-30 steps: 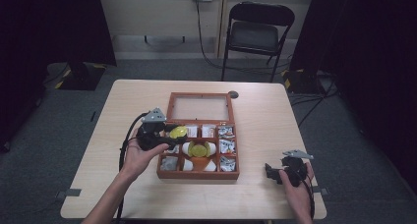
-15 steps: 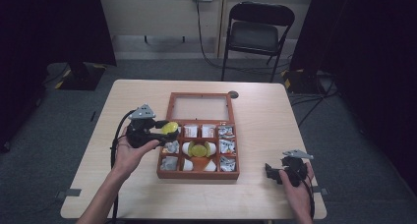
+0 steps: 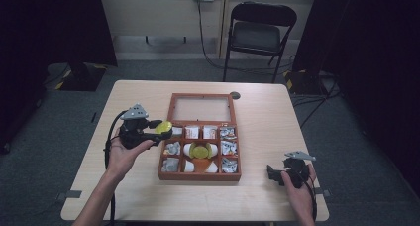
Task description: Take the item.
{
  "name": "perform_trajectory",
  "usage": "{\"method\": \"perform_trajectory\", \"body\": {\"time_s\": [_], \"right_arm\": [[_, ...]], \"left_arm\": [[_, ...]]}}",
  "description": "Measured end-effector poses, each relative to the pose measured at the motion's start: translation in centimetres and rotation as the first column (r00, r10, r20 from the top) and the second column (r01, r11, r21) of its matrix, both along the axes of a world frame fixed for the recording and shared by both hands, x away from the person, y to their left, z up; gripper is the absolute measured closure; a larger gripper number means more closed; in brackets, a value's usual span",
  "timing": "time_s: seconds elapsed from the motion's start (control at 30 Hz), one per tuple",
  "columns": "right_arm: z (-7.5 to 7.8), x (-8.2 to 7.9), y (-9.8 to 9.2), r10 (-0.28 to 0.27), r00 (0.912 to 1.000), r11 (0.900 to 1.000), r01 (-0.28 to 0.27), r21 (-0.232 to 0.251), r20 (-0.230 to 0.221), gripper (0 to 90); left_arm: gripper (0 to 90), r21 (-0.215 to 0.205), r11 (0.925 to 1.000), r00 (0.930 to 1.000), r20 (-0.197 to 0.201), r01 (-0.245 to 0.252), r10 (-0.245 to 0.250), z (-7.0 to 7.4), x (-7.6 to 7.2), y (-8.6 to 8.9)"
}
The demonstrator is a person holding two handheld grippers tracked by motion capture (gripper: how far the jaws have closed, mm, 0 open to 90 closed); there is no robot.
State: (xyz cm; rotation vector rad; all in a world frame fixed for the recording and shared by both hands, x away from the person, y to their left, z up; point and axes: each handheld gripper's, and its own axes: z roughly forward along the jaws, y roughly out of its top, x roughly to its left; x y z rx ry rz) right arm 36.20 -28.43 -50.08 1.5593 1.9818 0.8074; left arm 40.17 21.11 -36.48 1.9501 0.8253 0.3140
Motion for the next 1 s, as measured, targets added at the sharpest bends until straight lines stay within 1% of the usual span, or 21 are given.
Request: {"method": "perform_trajectory", "body": {"time_s": [0.33,0.5,0.57,0.67,0.7,0.8,0.87,0.93,1.0], "right_arm": [[0.0,0.0,0.0,0.0,1.0,1.0,0.0,0.0,0.0,0.0],[0.0,0.0,0.0,0.004,1.0,1.0,-0.004,0.0,-0.001,0.0],[0.0,0.0,0.0,0.004,1.0,1.0,-0.004,0.0,-0.001,0.0],[0.0,0.0,0.0,0.004,1.0,1.0,-0.004,0.0,-0.001,0.0],[0.0,0.0,0.0,0.005,1.0,1.0,-0.005,0.0,-0.001,0.0],[0.0,0.0,0.0,0.005,1.0,1.0,-0.005,0.0,-0.001,0.0],[0.0,0.0,0.0,0.005,1.0,1.0,-0.005,0.0,-0.001,0.0],[0.0,0.0,0.0,0.005,1.0,1.0,-0.005,0.0,-0.001,0.0],[0.0,0.0,0.0,0.005,1.0,1.0,-0.005,0.0,-0.001,0.0]], "left_arm": [[39.5,-0.002,0.9993,0.9993,-0.007,-0.038,0.038,0.1,0.0,2.0],[39.5,0.005,0.9982,0.998,-0.017,-0.06,0.061,-0.1,0.2,2.8],[39.5,0.005,0.997,0.9968,-0.021,-0.077,0.077,-0.3,0.3,3.4],[39.5,0.008,0.9965,0.9962,-0.025,-0.083,0.083,-0.4,0.4,3.8],[39.5,0.007,0.9955,0.9951,-0.029,-0.094,0.094,-0.6,0.4,4.2],[39.5,0.003,0.9944,0.9937,-0.037,-0.106,0.106,-0.8,0.5,4.7],[39.5,0.005,0.9926,0.9916,-0.043,-0.122,0.122,-1.1,0.8,5.4],[39.5,0.005,0.9923,0.9914,-0.041,-0.124,0.124,-1.3,0.9,5.6],[39.5,0.022,0.9909,0.9897,-0.052,-0.133,0.134,-2.2,1.3,6.3]]}}
